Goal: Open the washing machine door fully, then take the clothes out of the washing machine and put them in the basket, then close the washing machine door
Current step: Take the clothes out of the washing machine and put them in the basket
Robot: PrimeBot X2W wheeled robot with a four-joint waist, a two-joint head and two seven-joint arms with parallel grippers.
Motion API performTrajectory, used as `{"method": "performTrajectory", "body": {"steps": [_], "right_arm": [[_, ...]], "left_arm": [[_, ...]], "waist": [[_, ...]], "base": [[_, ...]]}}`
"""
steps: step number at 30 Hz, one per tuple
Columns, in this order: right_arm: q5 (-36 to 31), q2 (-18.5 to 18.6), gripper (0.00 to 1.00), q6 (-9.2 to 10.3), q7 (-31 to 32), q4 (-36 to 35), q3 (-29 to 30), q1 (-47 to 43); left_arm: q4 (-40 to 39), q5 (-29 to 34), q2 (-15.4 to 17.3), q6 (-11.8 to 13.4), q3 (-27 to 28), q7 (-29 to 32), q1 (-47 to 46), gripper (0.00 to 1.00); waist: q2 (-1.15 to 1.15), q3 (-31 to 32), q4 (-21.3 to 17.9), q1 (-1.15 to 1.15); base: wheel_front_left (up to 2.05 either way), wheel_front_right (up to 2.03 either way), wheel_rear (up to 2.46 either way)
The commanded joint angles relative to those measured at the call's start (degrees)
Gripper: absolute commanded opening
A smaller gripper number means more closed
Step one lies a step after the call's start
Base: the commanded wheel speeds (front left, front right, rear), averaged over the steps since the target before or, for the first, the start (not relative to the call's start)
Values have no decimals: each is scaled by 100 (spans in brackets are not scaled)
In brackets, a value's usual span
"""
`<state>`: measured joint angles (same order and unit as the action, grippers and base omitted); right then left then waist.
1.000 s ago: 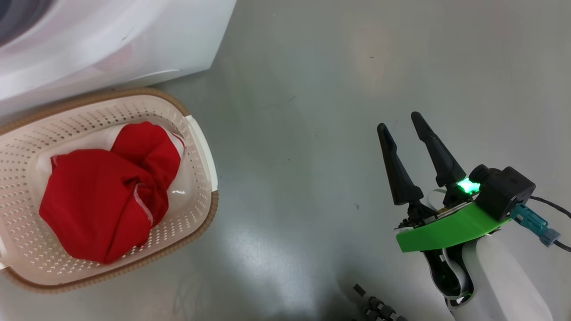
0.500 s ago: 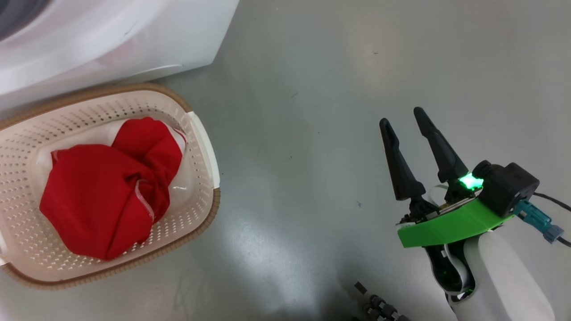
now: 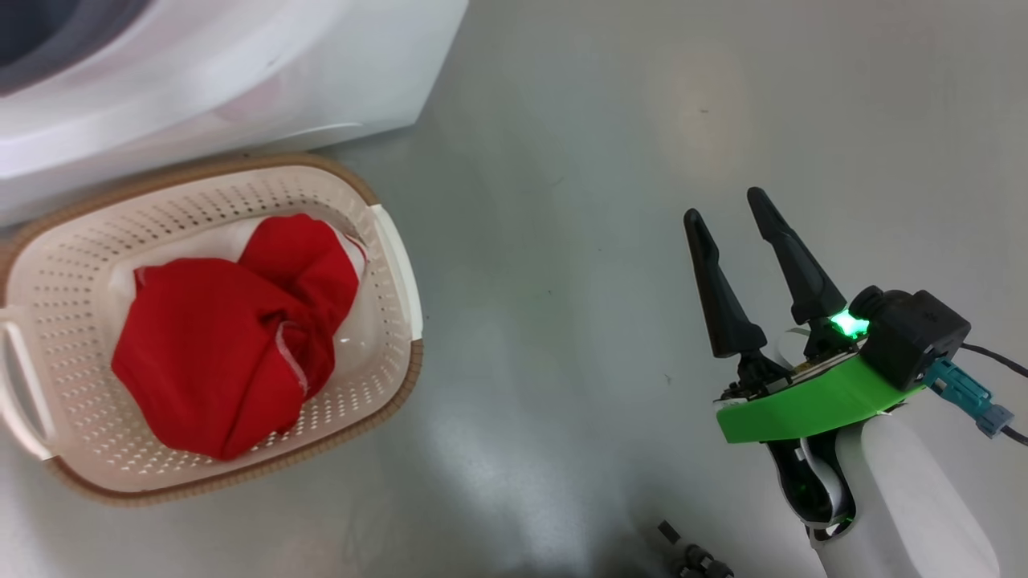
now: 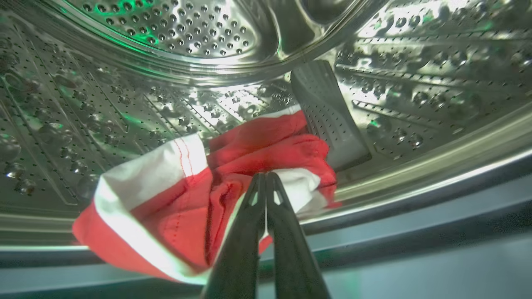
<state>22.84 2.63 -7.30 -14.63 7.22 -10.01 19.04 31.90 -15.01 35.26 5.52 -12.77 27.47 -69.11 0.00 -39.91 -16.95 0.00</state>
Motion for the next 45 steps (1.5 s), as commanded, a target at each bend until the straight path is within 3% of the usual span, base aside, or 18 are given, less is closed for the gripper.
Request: {"method": "performTrajectory", "body": {"steps": [1, 9, 16, 32, 45], "right_arm": [[-111, 25, 100, -19, -37, -148, -76, -99], [-364, 25, 100, -19, -37, -162, -52, -251], [-630, 25, 100, -19, -37, -156, -56, -397], [-962, 176, 100, -19, -37, -125, 4, -742], [-1010, 191, 100, -19, -37, 12, 4, -1008]], "left_arm": [[-160, -81, 164, 46, 198, -173, 119, 0], [-804, -373, -312, 357, 356, -921, 881, 0], [-1881, -405, -610, 736, 380, -1384, 1802, 0], [-3890, 59, -855, 1504, 274, -2198, 3208, 0], [-4684, 151, -894, 1702, 185, -2291, 3700, 0]], "waist": [[0, 111, 107, 0], [0, 466, 357, 0], [0, 785, 573, 0], [0, 1461, 950, 0], [0, 2097, 991, 0]], "base": [[0, 0, 0], [0, 0, 0], [0, 0, 0], [0, 0, 0], [0, 0, 0]]}}
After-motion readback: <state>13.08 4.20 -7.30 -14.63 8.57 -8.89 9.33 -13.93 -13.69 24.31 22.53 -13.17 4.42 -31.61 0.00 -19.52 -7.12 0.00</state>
